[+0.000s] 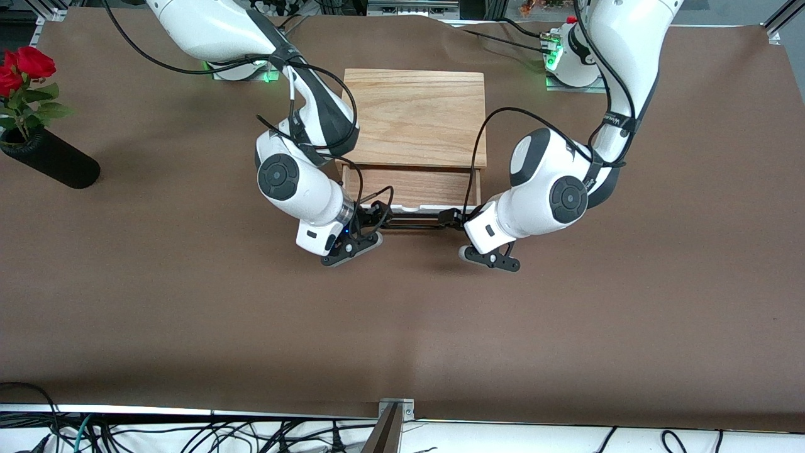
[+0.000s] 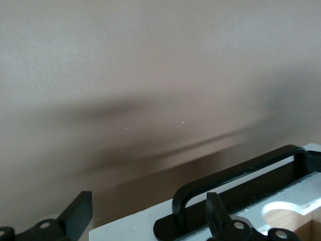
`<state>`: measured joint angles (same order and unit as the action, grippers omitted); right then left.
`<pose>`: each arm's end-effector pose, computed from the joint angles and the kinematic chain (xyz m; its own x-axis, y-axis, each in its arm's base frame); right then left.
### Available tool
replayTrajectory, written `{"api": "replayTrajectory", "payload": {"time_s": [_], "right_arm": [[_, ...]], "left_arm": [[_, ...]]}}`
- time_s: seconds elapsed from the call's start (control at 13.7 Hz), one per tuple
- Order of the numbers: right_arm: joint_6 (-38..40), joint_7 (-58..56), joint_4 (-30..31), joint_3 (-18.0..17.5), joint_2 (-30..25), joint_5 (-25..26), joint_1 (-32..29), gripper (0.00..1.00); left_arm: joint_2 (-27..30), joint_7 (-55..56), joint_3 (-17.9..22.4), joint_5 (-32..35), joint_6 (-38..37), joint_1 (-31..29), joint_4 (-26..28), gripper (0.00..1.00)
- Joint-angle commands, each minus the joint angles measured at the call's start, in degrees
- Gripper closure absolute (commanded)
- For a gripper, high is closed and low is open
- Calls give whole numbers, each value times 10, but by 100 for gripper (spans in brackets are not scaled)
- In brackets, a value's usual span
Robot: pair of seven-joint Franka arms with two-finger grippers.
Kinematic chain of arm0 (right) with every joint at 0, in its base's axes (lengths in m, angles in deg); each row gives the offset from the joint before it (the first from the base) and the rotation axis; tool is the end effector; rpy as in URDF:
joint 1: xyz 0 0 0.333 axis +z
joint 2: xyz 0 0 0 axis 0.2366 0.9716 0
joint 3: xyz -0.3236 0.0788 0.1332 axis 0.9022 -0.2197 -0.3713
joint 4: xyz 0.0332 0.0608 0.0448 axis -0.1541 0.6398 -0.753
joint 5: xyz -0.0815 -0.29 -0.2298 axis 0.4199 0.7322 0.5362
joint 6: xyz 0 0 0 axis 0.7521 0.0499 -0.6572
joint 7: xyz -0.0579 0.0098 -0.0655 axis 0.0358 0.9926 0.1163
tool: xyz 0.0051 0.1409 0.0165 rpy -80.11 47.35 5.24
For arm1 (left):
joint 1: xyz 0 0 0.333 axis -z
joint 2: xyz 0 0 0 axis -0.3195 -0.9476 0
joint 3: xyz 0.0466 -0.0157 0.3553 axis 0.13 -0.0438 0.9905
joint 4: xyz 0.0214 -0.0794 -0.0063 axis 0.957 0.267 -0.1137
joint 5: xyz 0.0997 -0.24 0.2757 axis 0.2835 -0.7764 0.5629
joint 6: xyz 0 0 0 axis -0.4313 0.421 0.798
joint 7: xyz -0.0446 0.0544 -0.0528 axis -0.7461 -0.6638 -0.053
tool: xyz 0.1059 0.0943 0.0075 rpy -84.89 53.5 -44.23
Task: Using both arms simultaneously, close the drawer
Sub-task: 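Place both grippers against the white drawer front beside the black handle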
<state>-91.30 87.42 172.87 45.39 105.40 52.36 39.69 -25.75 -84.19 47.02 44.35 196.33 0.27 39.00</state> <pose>0.6179 0.4190 0.3242 0.9329 0.3523 0.0740 0.3580 -0.8864 -0.2934 0.6210 -0.3419 0.3165 0.9789 -0.1733 -0.1080 -0.1183 -0.9124 0.3918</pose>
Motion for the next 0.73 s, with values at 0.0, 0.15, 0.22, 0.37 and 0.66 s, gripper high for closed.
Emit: {"api": "replayTrajectory", "payload": {"time_s": [0.0, 0.15, 0.22, 0.37, 0.66], "right_arm": [[5, -4, -12, -3, 11, -33, 1, 0], [7, -4, -9, -3, 11, -46, 5, 0], [8, -5, -8, -3, 11, -46, 5, 0], [23, -6, -8, -3, 11, -46, 5, 0], [53, -6, -8, -3, 12, -46, -1, 0]], "left_arm": [[-4, -2, 1, -15, -19, 3, -8, 0], [-4, -2, 0, -16, -51, 3, -9, 0], [-4, -1, -2, -17, -57, 3, -9, 0], [-4, 3, -3, -26, -58, 3, -9, 0], [-8, 6, -2, -51, -78, 3, -8, 0]]}}
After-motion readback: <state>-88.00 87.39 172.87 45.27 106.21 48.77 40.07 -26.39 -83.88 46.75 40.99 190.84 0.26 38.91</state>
